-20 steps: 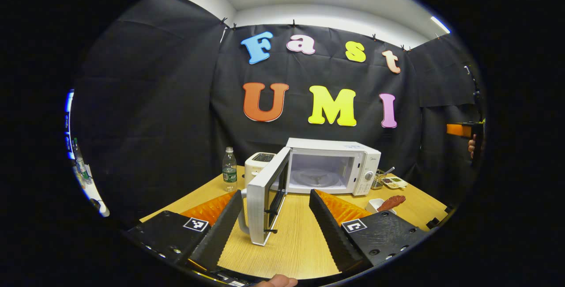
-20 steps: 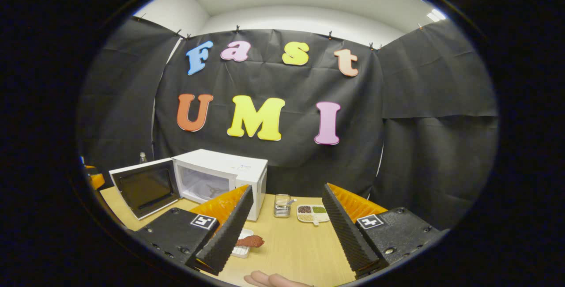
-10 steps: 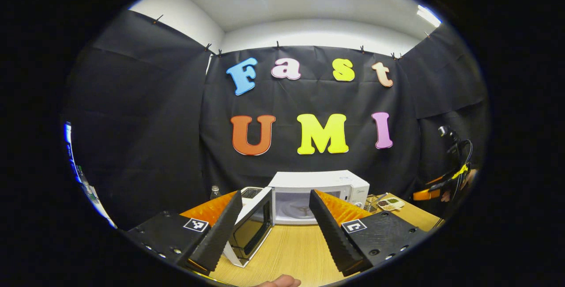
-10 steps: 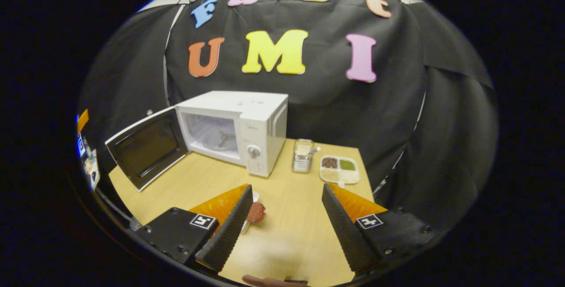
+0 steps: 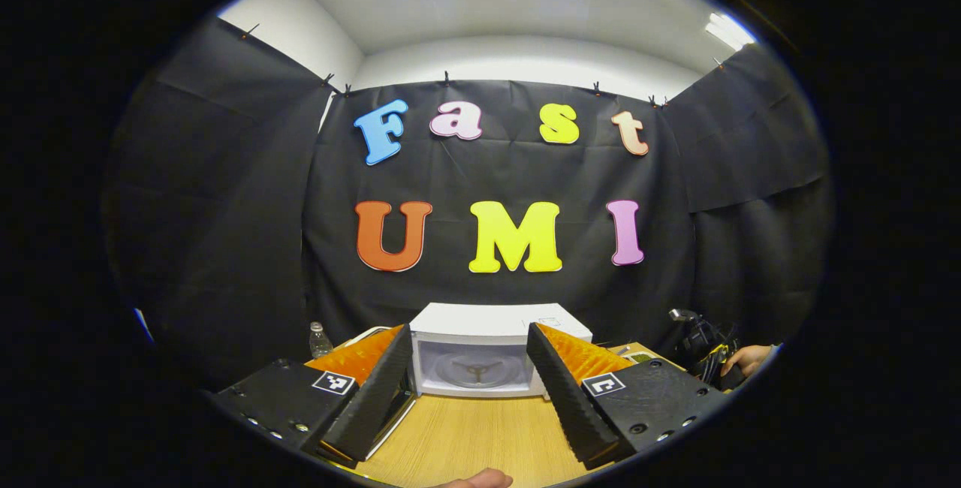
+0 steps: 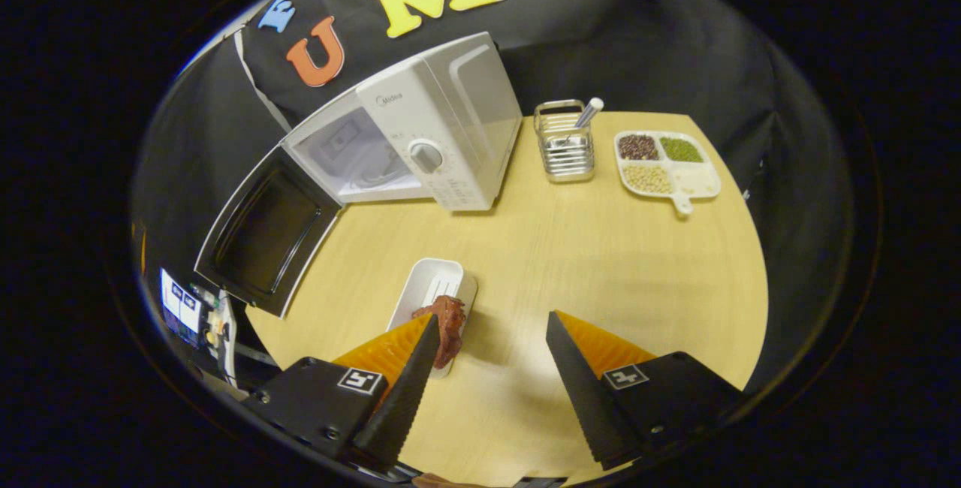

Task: Open the microwave oven with the left hand, put the food in, and close the microwave oven.

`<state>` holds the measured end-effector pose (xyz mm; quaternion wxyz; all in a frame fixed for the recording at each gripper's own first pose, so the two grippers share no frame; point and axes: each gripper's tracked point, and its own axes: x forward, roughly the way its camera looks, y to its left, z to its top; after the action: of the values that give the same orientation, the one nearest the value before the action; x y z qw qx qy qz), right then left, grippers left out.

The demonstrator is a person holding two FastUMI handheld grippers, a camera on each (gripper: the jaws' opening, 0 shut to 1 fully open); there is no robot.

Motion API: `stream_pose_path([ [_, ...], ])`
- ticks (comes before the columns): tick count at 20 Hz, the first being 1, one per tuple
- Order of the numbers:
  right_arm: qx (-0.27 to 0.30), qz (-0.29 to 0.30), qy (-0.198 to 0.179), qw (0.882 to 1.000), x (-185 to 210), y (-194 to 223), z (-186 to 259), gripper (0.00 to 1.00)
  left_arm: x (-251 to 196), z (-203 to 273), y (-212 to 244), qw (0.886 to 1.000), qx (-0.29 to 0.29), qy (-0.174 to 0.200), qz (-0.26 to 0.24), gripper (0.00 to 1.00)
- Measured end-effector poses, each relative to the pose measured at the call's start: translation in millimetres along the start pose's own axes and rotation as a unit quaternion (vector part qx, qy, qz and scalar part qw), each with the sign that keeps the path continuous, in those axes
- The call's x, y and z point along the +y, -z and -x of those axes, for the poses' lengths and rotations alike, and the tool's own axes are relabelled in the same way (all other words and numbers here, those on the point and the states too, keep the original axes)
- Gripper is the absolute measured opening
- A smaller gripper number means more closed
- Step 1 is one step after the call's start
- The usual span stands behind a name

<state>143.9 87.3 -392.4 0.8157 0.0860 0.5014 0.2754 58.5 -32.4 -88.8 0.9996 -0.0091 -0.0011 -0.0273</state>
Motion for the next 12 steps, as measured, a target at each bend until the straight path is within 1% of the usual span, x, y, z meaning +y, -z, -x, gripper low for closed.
stream_pose_path([
  [2, 0.021, -0.017, -0.047, 0.999, 14, 9, -10, 0.77, -5, -1, 5, 1.000, 0.005, 0.004, -0.005, 0.94],
  [3, 0.033, -0.023, -0.071, 0.997, 22, 13, -16, 0.71, -7, -2, 7, 1.000, 0.007, 0.005, -0.008, 0.94],
  [4, 0.042, -0.030, -0.091, 0.995, 29, 18, -19, 0.68, -6, -2, 10, 1.000, 0.010, 0.005, -0.010, 0.94],
  [5, 0.054, -0.036, -0.110, 0.992, 35, 23, -22, 0.60, -6, -3, 11, 1.000, 0.013, 0.004, -0.013, 0.94],
  [6, 0.061, -0.043, -0.121, 0.990, 39, 28, -25, 0.53, -4, -2, 12, 1.000, 0.014, 0.002, -0.015, 0.94],
  [8, 0.058, -0.054, -0.126, 0.989, 41, 31, -25, 0.20, -2, -1, 14, 1.000, 0.015, 0.001, -0.016, 0.94],
  [9, 0.053, -0.045, -0.119, 0.990, 40, 28, -22, 0.13, -2, 1, 13, 1.000, 0.014, 0.001, -0.015, 0.94],
  [10, 0.043, -0.037, -0.110, 0.992, 41, 28, -18, 0.16, 0, 3, 12, 1.000, 0.013, 0.003, -0.014, 0.94],
  [12, 0.026, -0.004, -0.084, 0.996, 40, 29, -10, 0.15, 4, 7, 10, 1.000, 0.009, 0.004, -0.011, 0.94],
])
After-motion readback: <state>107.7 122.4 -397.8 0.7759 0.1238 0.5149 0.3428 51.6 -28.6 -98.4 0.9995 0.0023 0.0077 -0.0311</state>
